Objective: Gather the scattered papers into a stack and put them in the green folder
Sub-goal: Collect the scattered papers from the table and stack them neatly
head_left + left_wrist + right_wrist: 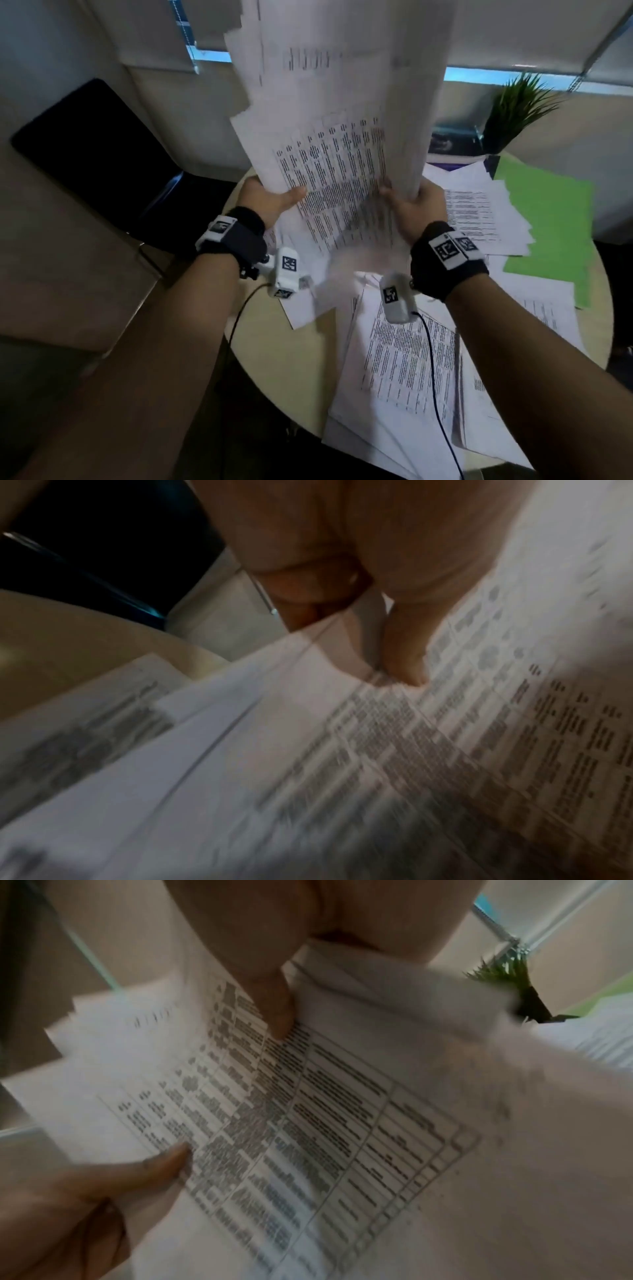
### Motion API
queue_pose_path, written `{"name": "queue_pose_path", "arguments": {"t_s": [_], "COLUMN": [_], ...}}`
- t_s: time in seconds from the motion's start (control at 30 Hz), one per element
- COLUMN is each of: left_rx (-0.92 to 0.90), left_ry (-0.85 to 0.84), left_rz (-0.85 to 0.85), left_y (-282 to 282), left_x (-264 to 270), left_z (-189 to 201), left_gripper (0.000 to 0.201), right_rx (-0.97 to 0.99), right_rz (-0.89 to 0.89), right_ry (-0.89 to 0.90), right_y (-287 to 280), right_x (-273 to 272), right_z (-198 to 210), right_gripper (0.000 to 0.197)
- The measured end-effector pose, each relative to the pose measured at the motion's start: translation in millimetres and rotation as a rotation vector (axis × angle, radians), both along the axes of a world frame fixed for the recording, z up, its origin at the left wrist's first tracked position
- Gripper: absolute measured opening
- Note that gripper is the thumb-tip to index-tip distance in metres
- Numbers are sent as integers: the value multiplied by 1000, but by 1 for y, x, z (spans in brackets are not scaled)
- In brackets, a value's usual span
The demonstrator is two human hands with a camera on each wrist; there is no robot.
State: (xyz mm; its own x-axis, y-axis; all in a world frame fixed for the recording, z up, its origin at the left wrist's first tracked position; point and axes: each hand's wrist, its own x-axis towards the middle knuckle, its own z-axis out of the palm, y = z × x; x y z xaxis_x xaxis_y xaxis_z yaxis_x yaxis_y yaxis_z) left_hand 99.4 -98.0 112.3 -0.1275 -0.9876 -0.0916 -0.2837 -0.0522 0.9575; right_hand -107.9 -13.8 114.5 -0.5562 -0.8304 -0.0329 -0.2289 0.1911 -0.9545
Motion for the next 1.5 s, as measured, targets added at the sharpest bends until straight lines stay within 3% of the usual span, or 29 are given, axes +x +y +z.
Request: {"name": "queue_pose_path", "arguments": {"t_s": [0.07, 0.17, 0.23, 0.43, 0.57, 0.73, 0.93, 1.1, 1.23, 1.33, 1.4, 1.5], "left_rx": [0, 24, 45, 109, 171, 129, 48, -5, -55, -107, -101, 9], "left_ry": [-2, 101, 103, 157, 204, 284, 213, 114, 202, 263, 265, 246], "left_rz": [81, 155, 176, 118, 116, 109, 148, 130, 155, 202, 232, 238], "left_y": [8, 13, 22, 41, 39, 32, 21, 23, 21, 14, 12, 17], "left_x": [-14, -29, -36, -49, -74, -85, -66, -71, -82, -78, -76, -83], "left_z": [-2, -14, -22, -39, -34, -14, -25, -25, -10, -3, -3, -9], "left_gripper": [49, 31, 31, 32, 33, 19, 46, 31, 34, 44, 53, 52], "right_rx": [9, -9, -24, 3, 61, -65, -115, -85, -148, -206, -192, -81], "right_rz": [-39, -131, -164, -104, -139, -187, -228, -201, -163, -181, -185, -153], "right_ry": [35, -41, -85, -210, -159, -159, -207, -199, -200, -172, -166, -200], "right_y": [1, 6, 12, 32, 17, 7, 22, 21, 13, 12, 14, 12], "right_x": [-1, 1, 2, -2, -1, -6, -21, -19, -20, -23, -25, -21], "right_z": [-4, -14, -20, -44, -38, -17, -28, -23, -6, 3, 0, -9], "right_gripper": [27, 28, 29, 34, 26, 30, 43, 25, 18, 25, 31, 25]}}
